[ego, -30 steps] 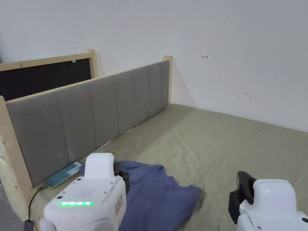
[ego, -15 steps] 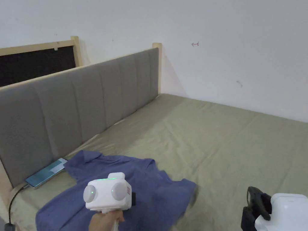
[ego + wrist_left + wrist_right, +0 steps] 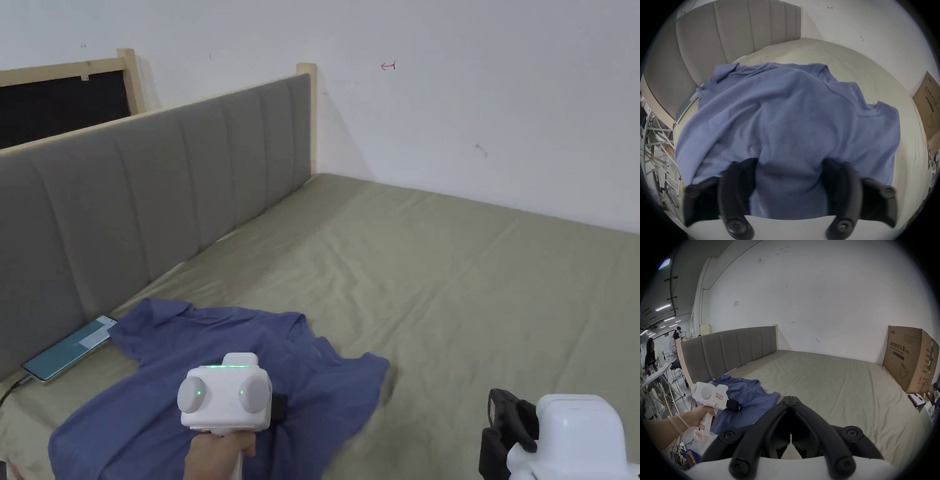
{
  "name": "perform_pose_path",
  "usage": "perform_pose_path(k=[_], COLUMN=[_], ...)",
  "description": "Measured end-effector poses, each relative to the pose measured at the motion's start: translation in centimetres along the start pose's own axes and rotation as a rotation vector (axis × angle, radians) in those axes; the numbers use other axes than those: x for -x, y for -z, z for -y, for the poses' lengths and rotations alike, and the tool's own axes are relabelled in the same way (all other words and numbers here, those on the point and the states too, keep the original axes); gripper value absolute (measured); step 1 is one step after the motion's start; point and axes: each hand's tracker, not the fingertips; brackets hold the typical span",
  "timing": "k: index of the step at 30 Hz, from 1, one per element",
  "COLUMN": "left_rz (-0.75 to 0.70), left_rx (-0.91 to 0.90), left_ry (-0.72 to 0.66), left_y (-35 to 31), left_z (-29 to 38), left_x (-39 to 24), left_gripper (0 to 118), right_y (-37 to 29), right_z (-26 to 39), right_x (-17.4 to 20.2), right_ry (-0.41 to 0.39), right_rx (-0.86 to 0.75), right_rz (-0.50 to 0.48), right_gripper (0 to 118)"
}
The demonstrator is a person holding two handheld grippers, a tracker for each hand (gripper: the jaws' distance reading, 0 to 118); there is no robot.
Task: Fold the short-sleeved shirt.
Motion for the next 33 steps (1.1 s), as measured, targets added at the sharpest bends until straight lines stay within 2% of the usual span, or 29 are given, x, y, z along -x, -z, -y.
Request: perform_pose_path(k=[3, 4, 9, 14, 18, 21, 26, 28, 31, 33], left_rz=[-0.012, -0.028, 0.025, 0.154, 0.178, 0.233, 0.306, 0.376, 0.498, 0.528], left_rx=[0.014, 0.021, 0.043, 0.060, -0.009, -0.044, -0.120, -0.153, -0.188, -0.227], left_ry=[-0.030, -0.041, -0.087, -0.295, -0.254, -0.272, -0.157, -0.114, -0.054, 0.057], left_y=[1.0, 1.2, 1.8, -0.1, -4.2, -5.8, -9.5, -11.2, -14.8, -18.2], left_z=[-1.3, -1.2, -2.0, -3.1, -4.6, -6.6, -9.2, -10.0, -11.0, -10.9], left_x=[1.1, 1.3, 2.6, 5.7, 5.2, 4.5, 0.0, -2.8, -8.5, -13.5], left_gripper=[13, 3, 2, 1, 1, 1, 1, 1, 1, 1], right_y=[0.3, 0.3, 0.0, -0.7, -1.5, -2.2, -4.1, -4.8, -6.6, -8.0], right_z=[0.2, 0.3, 0.3, -0.4, -0.6, -0.9, -1.3, -1.2, -1.2, -1.2], right_x=[-0.2, -0.2, -0.6, -2.3, -4.3, -6.0, -9.5, -11.1, -13.3, -14.5], right_ry=[0.015, 0.022, 0.024, 0.052, 0.081, 0.121, 0.197, 0.236, 0.277, 0.281], right_rx=[0.020, 0.025, 0.035, 0.023, 0.014, 0.006, -0.027, -0.038, -0.051, -0.066], right_rz=[-0.004, -0.007, -0.004, 0.022, 0.059, 0.089, 0.169, 0.202, 0.238, 0.275], right_gripper=[0, 0, 0, 0, 0, 0, 0, 0, 0, 0])
